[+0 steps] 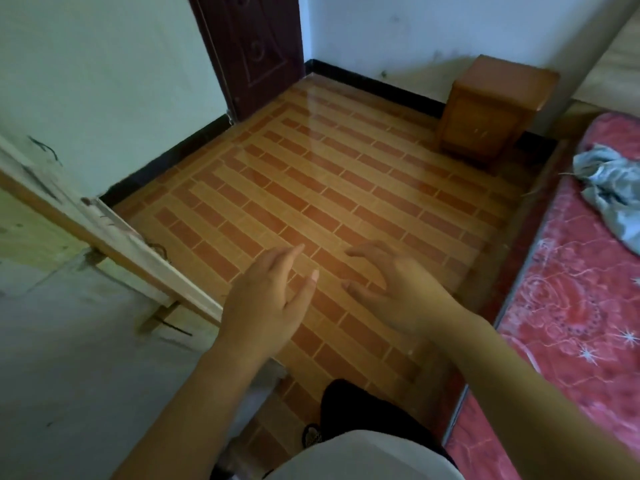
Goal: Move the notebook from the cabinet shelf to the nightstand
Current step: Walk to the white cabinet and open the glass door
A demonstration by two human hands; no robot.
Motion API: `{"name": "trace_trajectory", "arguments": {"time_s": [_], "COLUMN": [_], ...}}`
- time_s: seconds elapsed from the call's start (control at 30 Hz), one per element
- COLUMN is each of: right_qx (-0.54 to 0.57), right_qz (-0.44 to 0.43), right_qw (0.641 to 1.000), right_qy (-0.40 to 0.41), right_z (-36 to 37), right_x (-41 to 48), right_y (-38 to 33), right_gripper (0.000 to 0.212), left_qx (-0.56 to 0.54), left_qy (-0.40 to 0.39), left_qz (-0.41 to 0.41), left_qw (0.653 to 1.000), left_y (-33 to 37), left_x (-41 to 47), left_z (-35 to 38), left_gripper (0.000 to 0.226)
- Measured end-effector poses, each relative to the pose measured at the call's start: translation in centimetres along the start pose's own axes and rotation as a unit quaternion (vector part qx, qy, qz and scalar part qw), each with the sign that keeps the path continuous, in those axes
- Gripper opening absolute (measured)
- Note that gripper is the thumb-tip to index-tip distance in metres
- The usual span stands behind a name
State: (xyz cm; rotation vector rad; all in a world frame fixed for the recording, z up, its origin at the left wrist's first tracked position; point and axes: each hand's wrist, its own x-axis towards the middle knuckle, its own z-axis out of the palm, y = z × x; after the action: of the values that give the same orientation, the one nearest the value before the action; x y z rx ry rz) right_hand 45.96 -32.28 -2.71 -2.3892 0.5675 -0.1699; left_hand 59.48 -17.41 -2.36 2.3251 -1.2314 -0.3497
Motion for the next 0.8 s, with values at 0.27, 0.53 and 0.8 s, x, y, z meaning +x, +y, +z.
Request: {"name": "trace_trajectory", "arguments": {"time_s": [0.27,0.53,0.8], "right_qx": [0.009,-0.039,-0.078], "right_qz": [0.038,0.029,-0.017], "right_qw": [0.999,0.995,0.989], "right_qy": [-0.023,-0.084,-0.122], "right_z": [-0.9,-6.4,-9.9], "right_x": [9.0,23.9,38.0], "right_y": [2.4,7.4,9.7], "right_gripper": [0.050,0.054,0.052], "left_qx": [-0.003,-0.046,-0.059], "left_qy": [-0.039,-0.038,0.005], "left_qz": [-0.003,-0.088,-0.126], "left_qw": [0.999,0.994,0.990], "left_y": [-3.0,-3.7,-6.2], "left_x": [9.4,22.7,34.7], "left_z": [0.2,1.1,-0.7], "left_gripper": [0.055,0.059,0.057]}}
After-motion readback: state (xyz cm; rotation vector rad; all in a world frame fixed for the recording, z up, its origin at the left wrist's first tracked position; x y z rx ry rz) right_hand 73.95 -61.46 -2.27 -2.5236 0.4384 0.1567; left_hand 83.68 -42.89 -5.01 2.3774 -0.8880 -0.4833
